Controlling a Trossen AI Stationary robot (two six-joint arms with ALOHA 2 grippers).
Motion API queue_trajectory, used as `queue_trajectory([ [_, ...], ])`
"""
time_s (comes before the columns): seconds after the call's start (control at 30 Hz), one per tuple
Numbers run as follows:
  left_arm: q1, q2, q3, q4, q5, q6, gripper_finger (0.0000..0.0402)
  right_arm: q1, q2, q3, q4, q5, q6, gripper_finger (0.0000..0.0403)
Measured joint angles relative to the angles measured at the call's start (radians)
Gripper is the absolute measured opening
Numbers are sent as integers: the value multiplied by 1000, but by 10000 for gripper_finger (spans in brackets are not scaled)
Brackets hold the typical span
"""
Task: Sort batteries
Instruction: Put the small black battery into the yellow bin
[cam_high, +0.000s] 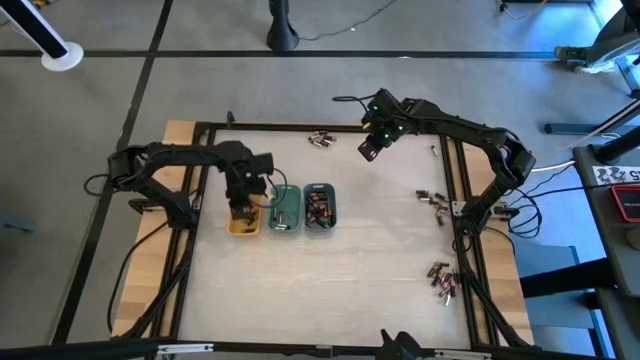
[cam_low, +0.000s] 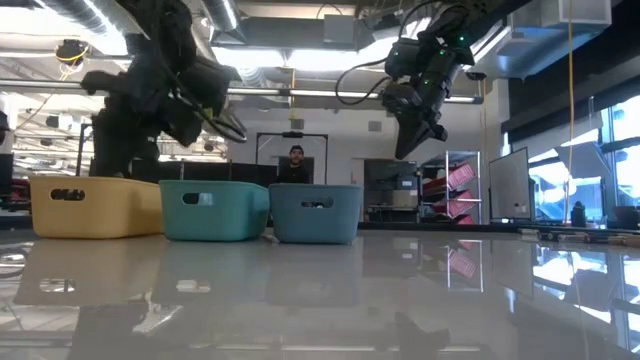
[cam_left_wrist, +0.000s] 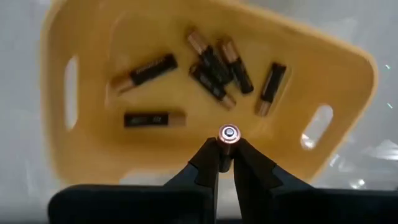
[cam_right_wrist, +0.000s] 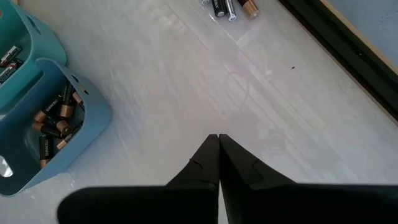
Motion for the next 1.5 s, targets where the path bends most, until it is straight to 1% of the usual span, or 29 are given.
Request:
queue_trajectory([
  [0.2,-36,0,-51,157,-1,-94,25,0,0,0,3,0,-9,3],
  [0.27,-36,0,-64,181,-1,-119,25,0,0,0,3,0,-11,3],
  [0.37,-35,0,-86,189,-3,-144,25,0,0,0,3,0,-11,3],
  [0.57,-35,0,-142,206,-13,-148,26,0,0,0,2,-8,-11,3],
  [0.87,-34,0,-146,241,-16,-166,29,0,0,0,1,-8,-10,3],
  [1.0,-34,0,-146,242,-16,-164,51,0,0,0,1,-8,-10,3],
  [1.27,-33,0,-144,238,-17,-171,119,0,0,0,1,-8,-10,3],
  [1.4,-20,-9,-96,207,-7,-143,143,0,0,0,2,-8,-10,3],
  [1.5,-11,-50,-24,199,-4,-116,150,0,0,0,2,-8,-10,3],
])
